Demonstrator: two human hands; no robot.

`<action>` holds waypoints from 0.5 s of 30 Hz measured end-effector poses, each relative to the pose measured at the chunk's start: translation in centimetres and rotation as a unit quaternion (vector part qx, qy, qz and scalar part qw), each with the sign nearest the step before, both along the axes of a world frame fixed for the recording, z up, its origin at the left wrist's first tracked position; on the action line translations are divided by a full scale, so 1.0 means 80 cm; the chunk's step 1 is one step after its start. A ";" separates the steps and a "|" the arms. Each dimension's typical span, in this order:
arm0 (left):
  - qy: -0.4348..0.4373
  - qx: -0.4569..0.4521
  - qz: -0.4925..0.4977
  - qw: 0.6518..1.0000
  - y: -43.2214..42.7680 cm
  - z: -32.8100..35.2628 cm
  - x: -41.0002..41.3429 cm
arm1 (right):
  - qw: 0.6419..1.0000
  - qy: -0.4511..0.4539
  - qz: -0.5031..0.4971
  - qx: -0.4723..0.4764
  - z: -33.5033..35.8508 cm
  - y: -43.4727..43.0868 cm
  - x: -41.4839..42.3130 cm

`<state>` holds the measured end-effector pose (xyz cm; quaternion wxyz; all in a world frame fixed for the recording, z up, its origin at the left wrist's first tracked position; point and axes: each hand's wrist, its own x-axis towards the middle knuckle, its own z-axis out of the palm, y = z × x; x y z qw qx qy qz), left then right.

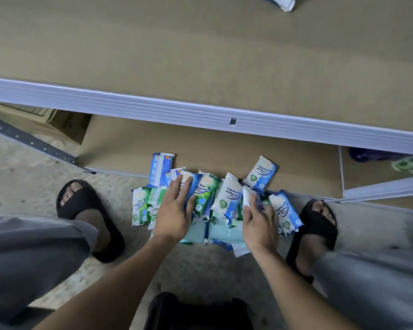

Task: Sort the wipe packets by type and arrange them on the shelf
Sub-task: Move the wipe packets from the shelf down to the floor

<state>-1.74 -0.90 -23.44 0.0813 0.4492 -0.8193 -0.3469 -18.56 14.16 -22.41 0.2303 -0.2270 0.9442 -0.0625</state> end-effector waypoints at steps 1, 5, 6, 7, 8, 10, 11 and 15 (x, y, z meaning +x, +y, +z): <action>-0.008 0.002 -0.002 1.000 0.000 -0.001 -0.001 | 1.000 -0.001 0.006 0.007 -0.003 0.003 -0.004; -0.038 0.003 -0.027 0.999 -0.004 0.003 0.001 | 0.999 -0.027 0.026 0.031 -0.007 0.007 -0.017; -0.047 0.002 -0.038 0.998 -0.007 0.005 0.002 | 0.998 -0.041 0.029 0.037 -0.004 0.008 -0.020; -0.058 0.003 -0.050 0.997 -0.010 0.008 0.003 | 0.997 -0.055 0.032 0.039 0.000 0.008 -0.022; -0.073 0.007 -0.062 0.995 -0.014 0.013 0.003 | 0.996 -0.071 0.033 0.038 0.004 0.009 -0.023; -0.107 0.010 -0.083 0.991 -0.021 0.021 0.006 | 0.994 -0.097 0.031 0.028 0.013 0.011 -0.024; -0.119 0.005 -0.087 0.989 -0.023 0.026 0.008 | 0.994 -0.102 0.032 0.024 0.017 0.013 -0.022; -0.135 -0.002 -0.074 0.988 -0.022 0.052 0.015 | 0.994 -0.108 0.031 0.001 0.044 0.016 -0.011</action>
